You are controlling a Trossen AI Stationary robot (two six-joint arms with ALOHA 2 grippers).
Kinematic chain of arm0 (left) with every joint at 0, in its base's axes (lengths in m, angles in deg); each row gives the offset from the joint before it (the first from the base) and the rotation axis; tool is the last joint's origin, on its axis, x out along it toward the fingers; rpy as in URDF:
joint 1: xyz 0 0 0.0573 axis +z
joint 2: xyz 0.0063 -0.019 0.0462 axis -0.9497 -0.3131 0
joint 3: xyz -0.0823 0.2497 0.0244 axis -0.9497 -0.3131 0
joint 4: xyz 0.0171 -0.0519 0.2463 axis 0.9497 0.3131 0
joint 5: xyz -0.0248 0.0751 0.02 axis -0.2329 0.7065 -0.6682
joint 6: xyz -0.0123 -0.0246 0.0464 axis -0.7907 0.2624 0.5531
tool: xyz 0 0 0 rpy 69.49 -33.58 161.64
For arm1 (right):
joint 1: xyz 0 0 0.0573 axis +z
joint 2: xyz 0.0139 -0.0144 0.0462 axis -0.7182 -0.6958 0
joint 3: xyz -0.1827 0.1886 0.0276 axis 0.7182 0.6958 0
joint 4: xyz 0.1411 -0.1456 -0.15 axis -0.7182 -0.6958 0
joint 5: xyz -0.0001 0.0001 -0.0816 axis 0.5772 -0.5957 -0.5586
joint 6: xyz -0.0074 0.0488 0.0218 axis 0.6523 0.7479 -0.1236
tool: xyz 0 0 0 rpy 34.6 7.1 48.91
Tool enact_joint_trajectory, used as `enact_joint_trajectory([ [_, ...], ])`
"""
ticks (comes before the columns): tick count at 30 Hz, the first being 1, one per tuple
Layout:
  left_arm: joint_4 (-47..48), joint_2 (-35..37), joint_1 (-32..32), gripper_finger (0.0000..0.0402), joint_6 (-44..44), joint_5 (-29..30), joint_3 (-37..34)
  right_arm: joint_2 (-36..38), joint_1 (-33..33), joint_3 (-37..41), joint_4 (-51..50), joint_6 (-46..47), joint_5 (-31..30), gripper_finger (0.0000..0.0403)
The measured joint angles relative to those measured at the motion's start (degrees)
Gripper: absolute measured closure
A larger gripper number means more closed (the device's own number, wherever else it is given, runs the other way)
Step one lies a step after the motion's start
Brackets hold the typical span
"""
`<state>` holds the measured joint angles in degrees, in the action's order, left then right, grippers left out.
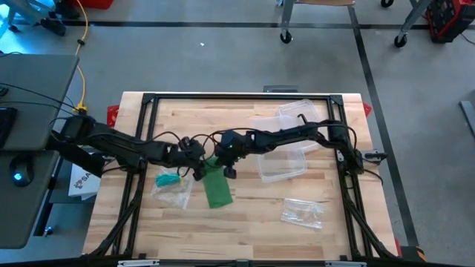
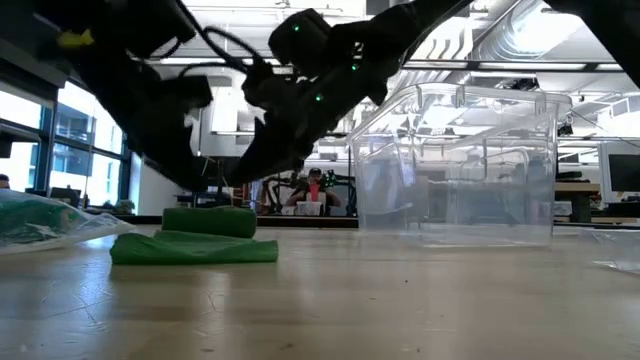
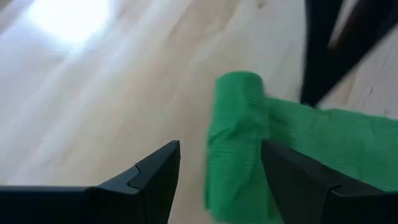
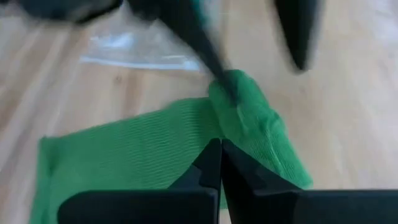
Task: Roll bandage
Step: Roll the green bandage
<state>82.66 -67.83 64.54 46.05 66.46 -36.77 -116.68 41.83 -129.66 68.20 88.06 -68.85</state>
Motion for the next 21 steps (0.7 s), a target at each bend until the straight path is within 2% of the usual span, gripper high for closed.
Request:
enact_joint_trajectory([
  [4,-3.6,-4.5,-0.1,0.0184,-0.6,0.0,-1.9,0.0,0.3,0.0,-1.1,4.5,-8.1,0.0402],
  [7,-6.2,-7.6,-0.8,0.0186,0.1,-2.0,-1.7,-0.1,0.3,0.0,-1.7,5.7,-10.7,0.0402],
  [12,-6.7,-10.1,-3.8,0.0197,7.6,-10.0,-1.6,-0.2,0.1,0.0,-1.7,4.5,-9.7,0.0403],
  [15,-2.2,-9.7,-5.5,0.0205,7.1,-7.9,0.2,-0.2,0.6,0.0,-1.0,2.3,-5.0,0.0403],
  [21,4.4,-9.7,-7.5,0.0213,8.4,-4.8,4.4,-2.8,3.0,0.0,1.9,4.2,-7.8,0.0403],
])
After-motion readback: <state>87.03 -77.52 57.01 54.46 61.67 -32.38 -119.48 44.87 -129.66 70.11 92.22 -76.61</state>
